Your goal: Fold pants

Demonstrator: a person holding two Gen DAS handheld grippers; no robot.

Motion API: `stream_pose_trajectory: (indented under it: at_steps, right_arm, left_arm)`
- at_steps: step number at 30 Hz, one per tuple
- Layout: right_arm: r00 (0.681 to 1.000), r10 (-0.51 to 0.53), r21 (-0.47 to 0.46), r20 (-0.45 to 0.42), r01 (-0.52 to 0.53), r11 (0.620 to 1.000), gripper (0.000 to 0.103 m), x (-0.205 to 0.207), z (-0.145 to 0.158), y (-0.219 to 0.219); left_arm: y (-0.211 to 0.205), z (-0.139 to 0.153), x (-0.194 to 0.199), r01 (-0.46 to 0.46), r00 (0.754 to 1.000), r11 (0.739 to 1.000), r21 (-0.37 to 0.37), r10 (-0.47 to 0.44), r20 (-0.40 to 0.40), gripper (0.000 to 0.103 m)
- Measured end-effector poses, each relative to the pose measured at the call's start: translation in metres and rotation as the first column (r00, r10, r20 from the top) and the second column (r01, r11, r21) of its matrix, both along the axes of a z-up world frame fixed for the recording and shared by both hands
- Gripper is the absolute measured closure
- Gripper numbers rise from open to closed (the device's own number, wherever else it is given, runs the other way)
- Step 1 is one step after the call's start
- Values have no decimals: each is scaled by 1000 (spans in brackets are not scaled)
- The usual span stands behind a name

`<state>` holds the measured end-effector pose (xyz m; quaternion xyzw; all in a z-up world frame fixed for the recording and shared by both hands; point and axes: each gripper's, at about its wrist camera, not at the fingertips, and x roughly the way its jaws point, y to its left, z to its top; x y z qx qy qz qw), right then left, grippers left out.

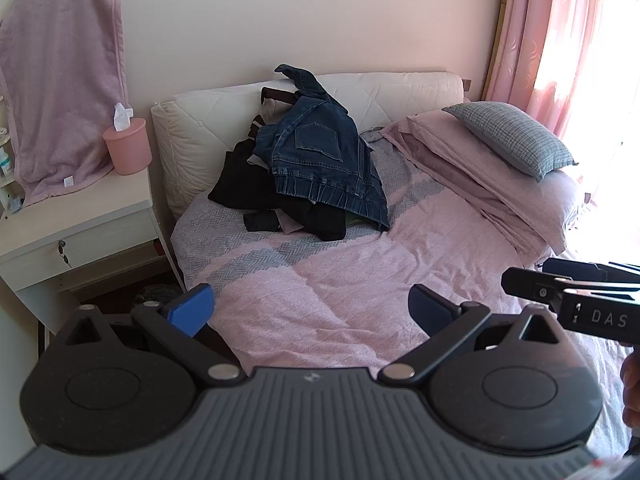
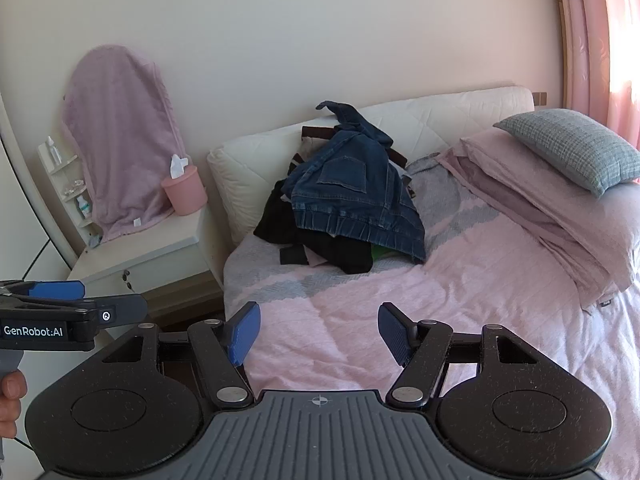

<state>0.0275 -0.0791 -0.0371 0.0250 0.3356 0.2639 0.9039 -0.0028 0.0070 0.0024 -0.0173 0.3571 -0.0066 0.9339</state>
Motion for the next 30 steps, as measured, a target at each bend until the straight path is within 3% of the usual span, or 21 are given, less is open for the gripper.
stream_pose_trajectory:
  at_steps: [30]
  right_arm:
    - [1000,7,19,-15,-7,1000,41,5,-4,-8]
  left_arm:
    - [-4,-1,5,4,1000,1000,29,-3,-16,1]
